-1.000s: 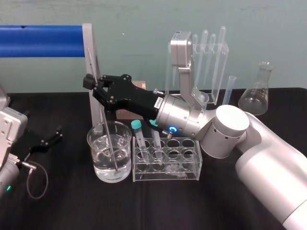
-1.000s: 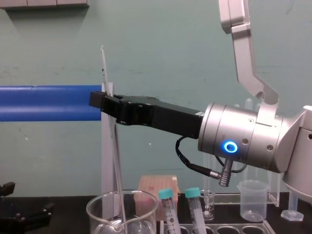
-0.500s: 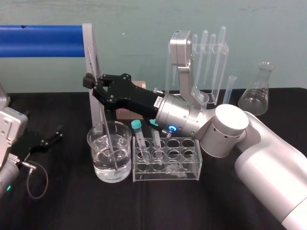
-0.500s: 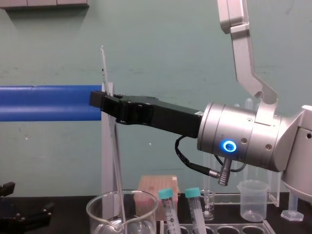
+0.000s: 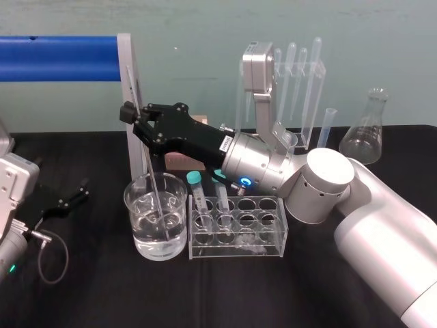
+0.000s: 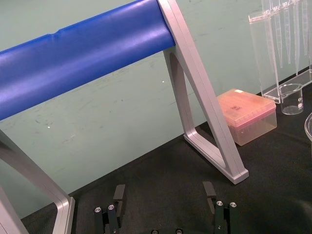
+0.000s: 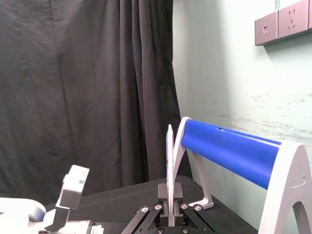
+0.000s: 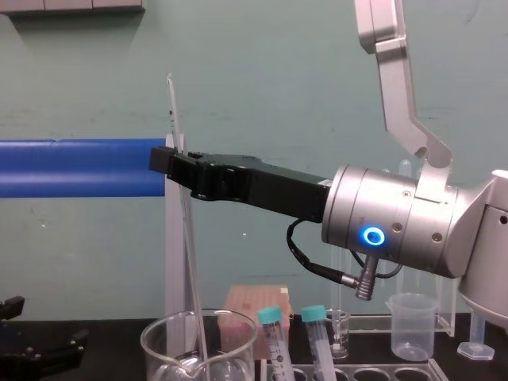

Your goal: Hold the thermometer with one hand and immerse one end into the beaker, then reinsert it into the test tube rack.

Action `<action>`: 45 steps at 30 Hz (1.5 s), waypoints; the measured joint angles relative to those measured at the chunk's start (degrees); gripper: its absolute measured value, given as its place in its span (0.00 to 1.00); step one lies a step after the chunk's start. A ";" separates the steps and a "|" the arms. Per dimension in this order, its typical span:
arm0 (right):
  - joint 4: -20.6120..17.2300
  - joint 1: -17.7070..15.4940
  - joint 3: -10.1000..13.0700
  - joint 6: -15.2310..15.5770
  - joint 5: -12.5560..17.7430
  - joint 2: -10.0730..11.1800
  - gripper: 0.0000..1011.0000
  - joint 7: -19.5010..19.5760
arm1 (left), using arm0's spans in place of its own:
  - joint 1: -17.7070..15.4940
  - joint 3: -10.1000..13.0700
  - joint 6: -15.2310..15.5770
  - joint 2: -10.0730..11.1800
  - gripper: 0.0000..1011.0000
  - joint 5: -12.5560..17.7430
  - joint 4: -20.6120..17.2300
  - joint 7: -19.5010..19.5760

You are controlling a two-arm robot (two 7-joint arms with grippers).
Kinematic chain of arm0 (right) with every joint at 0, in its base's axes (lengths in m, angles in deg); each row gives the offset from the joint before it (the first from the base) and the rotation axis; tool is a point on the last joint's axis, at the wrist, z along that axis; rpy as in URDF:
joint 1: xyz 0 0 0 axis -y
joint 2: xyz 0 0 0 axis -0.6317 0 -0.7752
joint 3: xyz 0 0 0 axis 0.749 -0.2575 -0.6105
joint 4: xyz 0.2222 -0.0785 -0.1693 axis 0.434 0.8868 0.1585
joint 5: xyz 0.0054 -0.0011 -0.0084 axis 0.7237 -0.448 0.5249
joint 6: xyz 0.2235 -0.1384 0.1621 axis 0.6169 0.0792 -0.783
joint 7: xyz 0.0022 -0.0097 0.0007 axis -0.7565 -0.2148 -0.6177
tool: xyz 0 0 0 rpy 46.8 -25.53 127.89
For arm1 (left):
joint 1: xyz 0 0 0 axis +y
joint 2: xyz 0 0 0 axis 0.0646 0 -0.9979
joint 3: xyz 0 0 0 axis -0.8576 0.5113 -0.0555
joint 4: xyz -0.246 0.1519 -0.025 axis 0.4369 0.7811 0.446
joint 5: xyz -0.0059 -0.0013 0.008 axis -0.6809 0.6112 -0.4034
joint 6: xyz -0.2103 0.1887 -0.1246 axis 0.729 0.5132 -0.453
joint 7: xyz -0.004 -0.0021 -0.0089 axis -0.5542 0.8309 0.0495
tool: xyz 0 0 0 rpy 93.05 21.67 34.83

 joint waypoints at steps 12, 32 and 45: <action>0.18 0.03 0.16 0.00 -0.02 -0.19 0.06 -0.01 | 0.00 0.00 0.00 0.00 1.00 0.00 0.00 0.00; 0.60 0.15 0.29 -0.12 -0.12 -0.35 0.06 -0.08 | 0.00 0.00 0.00 0.00 1.00 0.00 0.00 0.00; 0.52 0.07 0.21 -0.02 -0.09 -0.31 0.06 -0.22 | 0.00 0.00 0.00 0.00 1.00 0.00 0.00 0.00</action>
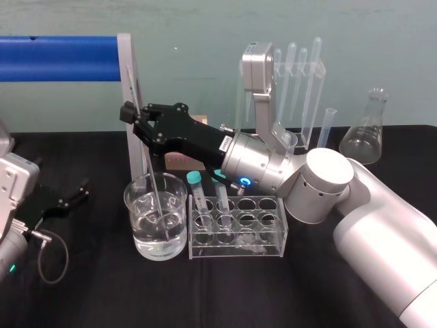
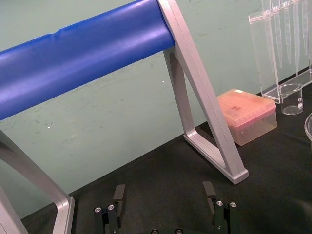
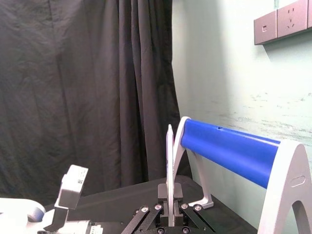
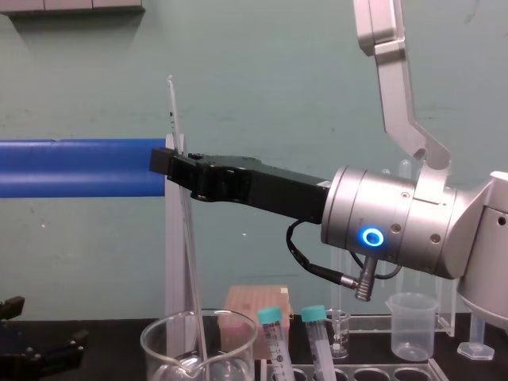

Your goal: Hold the thermometer with one hand and immerse one end into the beaker, then reinsert it into the test tube rack.

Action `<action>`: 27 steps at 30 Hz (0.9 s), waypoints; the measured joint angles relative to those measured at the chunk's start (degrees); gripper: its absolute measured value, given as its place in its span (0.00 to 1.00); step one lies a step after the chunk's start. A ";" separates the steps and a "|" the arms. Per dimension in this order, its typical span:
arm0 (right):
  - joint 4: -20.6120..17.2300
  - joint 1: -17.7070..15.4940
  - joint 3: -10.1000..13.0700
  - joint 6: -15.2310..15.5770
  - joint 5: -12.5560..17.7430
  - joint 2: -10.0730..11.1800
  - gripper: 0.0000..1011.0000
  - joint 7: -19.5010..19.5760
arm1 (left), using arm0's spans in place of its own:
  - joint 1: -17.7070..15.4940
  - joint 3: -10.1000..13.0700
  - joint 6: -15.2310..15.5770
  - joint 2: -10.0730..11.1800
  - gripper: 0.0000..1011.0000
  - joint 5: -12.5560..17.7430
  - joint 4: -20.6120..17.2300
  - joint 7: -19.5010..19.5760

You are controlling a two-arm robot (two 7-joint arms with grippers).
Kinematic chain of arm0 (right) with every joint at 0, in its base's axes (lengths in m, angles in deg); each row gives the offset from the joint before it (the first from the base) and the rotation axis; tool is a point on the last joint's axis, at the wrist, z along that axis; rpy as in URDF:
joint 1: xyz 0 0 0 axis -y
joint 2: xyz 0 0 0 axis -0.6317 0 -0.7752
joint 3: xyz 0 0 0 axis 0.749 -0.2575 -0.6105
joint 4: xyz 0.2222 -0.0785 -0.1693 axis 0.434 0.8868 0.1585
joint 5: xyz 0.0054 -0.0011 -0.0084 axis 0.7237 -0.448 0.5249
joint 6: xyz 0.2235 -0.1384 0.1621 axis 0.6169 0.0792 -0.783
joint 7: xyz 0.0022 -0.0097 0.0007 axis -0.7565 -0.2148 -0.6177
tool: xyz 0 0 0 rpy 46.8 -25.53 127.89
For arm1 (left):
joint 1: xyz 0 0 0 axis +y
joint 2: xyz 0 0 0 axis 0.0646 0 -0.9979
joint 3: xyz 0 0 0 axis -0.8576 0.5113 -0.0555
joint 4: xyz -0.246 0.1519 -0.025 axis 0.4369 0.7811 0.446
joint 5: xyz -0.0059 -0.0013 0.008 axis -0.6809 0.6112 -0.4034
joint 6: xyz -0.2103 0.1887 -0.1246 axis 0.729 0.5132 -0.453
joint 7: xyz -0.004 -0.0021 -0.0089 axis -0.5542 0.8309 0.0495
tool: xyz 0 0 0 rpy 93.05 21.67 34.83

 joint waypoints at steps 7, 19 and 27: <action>-0.02 -0.01 -0.01 0.04 0.03 0.01 0.06 -0.08 | 0.00 0.00 0.00 0.00 1.00 0.00 0.00 0.00; -2.42 0.20 0.49 0.79 0.64 0.62 0.06 -0.04 | 0.00 0.00 0.00 0.00 1.00 0.00 0.00 0.00; -13.81 1.58 4.56 3.86 5.47 3.98 0.06 0.77 | 0.00 0.00 0.00 0.00 1.00 0.00 0.00 0.00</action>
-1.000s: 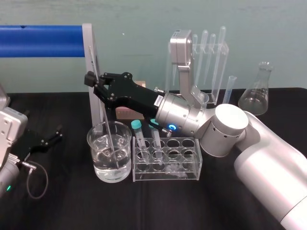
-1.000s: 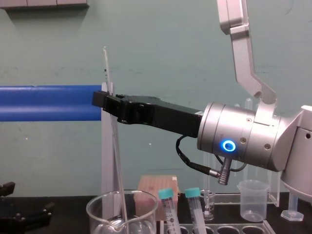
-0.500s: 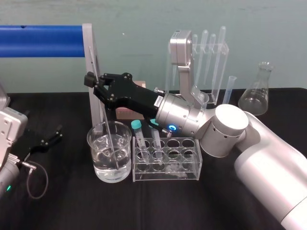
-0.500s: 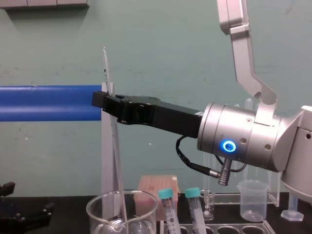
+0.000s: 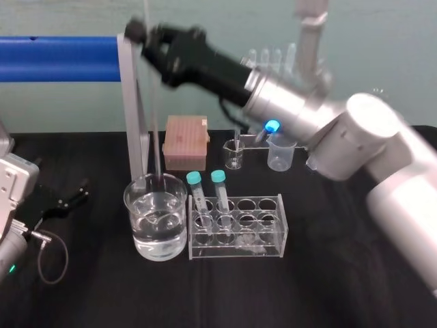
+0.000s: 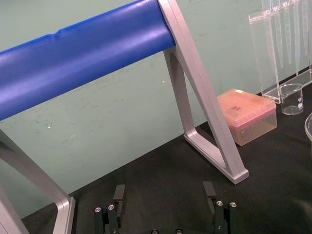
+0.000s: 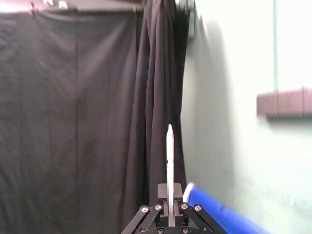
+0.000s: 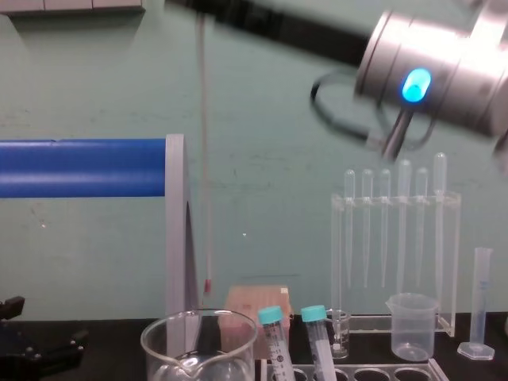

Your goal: Hold the thermometer with one hand and immerse one end into the beaker, then reinsert it into the test tube rack.

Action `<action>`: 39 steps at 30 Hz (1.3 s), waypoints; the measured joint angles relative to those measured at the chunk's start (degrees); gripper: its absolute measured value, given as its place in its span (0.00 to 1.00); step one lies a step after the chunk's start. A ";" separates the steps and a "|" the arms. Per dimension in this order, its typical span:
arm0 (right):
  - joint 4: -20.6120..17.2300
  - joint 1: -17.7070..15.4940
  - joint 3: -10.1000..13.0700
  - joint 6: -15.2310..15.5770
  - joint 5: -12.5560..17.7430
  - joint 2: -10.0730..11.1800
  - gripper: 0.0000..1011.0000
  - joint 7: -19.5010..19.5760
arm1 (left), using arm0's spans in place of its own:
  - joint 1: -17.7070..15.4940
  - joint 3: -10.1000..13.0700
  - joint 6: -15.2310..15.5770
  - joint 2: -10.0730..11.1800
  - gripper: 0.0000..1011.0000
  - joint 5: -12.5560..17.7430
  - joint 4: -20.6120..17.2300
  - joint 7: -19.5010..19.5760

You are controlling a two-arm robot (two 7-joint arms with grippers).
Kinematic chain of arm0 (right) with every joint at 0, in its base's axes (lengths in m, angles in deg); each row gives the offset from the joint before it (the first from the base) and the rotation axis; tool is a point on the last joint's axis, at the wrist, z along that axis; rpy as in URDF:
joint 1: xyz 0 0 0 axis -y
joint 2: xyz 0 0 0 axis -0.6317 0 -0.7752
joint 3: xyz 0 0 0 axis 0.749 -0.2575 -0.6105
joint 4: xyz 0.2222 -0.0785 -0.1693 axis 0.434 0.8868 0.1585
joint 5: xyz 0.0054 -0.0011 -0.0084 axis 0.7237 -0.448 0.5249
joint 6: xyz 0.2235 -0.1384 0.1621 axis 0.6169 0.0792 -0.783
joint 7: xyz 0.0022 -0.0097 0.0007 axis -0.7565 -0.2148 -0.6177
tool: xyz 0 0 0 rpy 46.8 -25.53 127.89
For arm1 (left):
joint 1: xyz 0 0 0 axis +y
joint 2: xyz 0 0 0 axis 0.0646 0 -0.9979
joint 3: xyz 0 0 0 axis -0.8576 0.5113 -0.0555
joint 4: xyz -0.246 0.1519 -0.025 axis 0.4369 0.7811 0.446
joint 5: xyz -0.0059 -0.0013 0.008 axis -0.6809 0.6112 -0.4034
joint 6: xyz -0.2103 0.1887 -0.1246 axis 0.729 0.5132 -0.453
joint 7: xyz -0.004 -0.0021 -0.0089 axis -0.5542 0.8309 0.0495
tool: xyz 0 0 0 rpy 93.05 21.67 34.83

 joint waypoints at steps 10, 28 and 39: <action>-10.25 -2.11 6.07 1.66 2.74 8.42 0.06 4.14 | 0.00 0.00 0.00 0.00 1.00 0.00 0.00 0.00; -14.60 -14.37 7.70 2.33 5.07 17.87 0.06 7.84 | 0.00 0.00 0.00 0.00 1.00 0.00 0.00 0.00; -11.16 -14.47 6.11 -0.68 1.22 15.88 0.06 7.89 | 0.00 0.00 0.00 0.00 1.00 0.00 0.00 0.00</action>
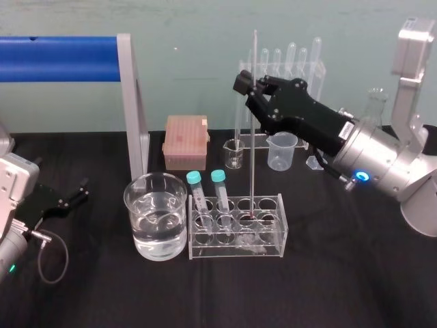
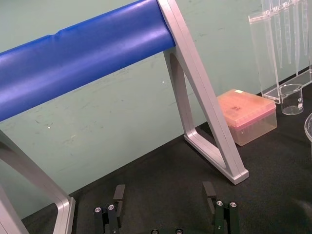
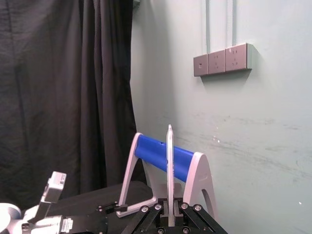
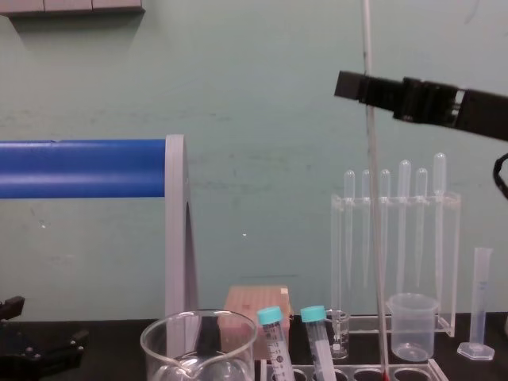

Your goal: Hold the thermometer with one hand and immerse one end into the beaker, then reinsert it into the test tube rack.

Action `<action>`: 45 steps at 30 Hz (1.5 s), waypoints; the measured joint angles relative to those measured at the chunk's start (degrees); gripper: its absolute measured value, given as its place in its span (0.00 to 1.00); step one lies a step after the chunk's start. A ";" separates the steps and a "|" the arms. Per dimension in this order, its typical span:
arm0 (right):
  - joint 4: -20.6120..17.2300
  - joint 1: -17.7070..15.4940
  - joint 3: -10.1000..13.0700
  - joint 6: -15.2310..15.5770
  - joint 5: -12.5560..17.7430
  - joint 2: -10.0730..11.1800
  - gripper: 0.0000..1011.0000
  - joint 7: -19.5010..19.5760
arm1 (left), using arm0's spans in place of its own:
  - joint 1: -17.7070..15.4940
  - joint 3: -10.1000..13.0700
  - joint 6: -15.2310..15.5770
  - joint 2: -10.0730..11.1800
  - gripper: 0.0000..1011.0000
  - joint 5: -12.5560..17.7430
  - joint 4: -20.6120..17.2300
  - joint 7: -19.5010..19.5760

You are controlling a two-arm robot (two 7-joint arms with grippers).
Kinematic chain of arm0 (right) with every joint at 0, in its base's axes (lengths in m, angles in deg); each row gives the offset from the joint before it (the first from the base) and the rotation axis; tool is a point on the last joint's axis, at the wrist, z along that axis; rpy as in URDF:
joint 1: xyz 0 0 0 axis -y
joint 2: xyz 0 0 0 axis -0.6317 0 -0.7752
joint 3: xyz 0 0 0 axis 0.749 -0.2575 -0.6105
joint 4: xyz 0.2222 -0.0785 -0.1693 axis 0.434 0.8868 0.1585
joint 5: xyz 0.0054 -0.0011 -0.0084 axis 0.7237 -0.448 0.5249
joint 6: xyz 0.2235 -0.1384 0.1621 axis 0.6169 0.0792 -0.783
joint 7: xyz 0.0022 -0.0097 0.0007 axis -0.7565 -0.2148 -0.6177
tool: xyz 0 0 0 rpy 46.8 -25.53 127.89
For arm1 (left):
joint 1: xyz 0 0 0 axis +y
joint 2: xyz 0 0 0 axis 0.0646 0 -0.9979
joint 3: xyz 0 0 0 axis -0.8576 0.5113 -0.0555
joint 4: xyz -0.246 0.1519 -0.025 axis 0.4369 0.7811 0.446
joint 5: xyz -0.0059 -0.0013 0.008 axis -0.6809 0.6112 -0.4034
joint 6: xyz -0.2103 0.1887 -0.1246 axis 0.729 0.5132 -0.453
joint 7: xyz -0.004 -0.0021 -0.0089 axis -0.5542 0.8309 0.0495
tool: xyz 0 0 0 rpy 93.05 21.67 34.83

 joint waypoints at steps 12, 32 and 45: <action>4.15 0.45 -1.25 -0.22 -3.30 -2.92 0.06 0.70 | 0.00 0.00 0.00 0.00 1.00 0.00 0.00 0.00; 9.57 1.30 -3.28 1.87 -6.89 -5.74 0.06 0.20 | 0.00 0.00 0.00 0.00 1.00 0.00 0.00 0.00; 10.76 1.72 -3.32 2.06 -7.93 -6.52 0.06 0.05 | 0.00 0.00 0.00 0.00 1.00 0.00 0.00 0.00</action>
